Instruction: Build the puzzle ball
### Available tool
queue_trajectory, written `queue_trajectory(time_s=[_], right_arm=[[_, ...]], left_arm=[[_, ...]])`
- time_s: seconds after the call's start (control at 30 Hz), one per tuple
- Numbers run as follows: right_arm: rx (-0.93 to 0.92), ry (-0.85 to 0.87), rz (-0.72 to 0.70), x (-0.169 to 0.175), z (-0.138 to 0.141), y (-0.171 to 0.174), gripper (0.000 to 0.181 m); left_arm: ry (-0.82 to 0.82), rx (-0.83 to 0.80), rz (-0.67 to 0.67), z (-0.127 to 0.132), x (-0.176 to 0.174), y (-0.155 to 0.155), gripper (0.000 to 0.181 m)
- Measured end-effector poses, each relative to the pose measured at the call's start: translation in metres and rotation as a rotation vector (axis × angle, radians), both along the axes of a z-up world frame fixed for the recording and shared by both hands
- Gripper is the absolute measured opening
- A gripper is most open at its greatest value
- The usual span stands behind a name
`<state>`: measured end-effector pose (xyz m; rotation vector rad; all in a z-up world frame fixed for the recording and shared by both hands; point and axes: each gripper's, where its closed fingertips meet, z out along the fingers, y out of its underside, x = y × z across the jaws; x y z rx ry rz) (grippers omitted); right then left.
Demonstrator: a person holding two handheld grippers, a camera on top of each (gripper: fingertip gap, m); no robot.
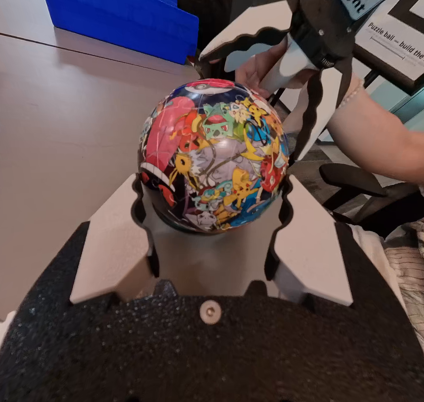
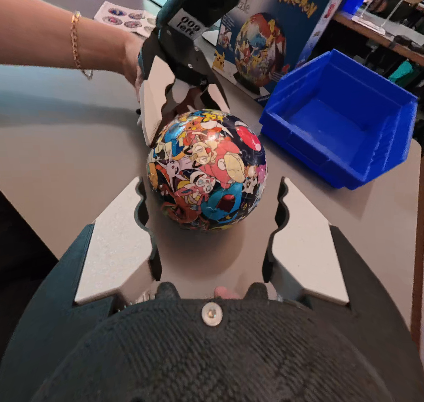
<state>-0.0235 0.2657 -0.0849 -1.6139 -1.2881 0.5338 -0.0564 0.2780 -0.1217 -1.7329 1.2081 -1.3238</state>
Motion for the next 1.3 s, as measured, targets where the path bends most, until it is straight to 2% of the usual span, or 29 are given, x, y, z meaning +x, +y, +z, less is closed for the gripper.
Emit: queue_trajectory(time_s=[0.17,0.3,0.47,0.6,0.77,0.83,0.9,1.0,1.1,1.2,1.3], right_arm=[[0.052,-0.129,0.083,-0.015,0.000,0.003,0.120],[0.082,-0.156,0.129,-0.026,0.004,0.006,0.117],[0.055,-0.247,0.135,-0.025,-0.012,0.007,0.110],[0.089,-0.280,0.108,-0.025,-0.015,0.007,0.112],[0.119,-0.304,0.084,-0.024,-0.017,0.006,0.113],[0.130,-0.311,0.080,-0.024,-0.017,0.006,0.113],[0.137,-0.321,0.072,-0.024,-0.017,0.006,0.113],[0.159,-0.341,0.053,-0.023,-0.018,0.005,0.113],[0.182,-0.356,0.036,-0.022,-0.020,0.005,0.114],[0.186,-0.352,0.024,-0.022,-0.020,0.005,0.114],[0.193,-0.346,0.021,-0.024,-0.020,0.005,0.114]], left_arm=[[-0.007,0.010,0.048,0.007,-0.002,0.003,0.111],[-0.032,0.069,0.106,0.015,-0.007,0.005,0.104],[-0.067,0.057,0.176,0.025,-0.014,0.008,0.100],[-0.133,0.048,0.243,0.039,-0.022,0.010,0.100],[-0.091,0.147,0.353,0.047,-0.054,0.002,0.099],[-0.001,0.204,0.440,0.039,-0.078,0.002,0.098],[0.153,0.267,0.499,0.019,-0.104,-0.001,0.096],[0.343,0.409,0.411,-0.011,-0.126,-0.020,0.081],[0.463,0.534,0.329,-0.032,-0.134,-0.028,0.060],[0.454,0.495,0.309,-0.041,-0.131,-0.027,0.041],[0.473,0.384,0.287,-0.056,-0.133,-0.024,0.041]])
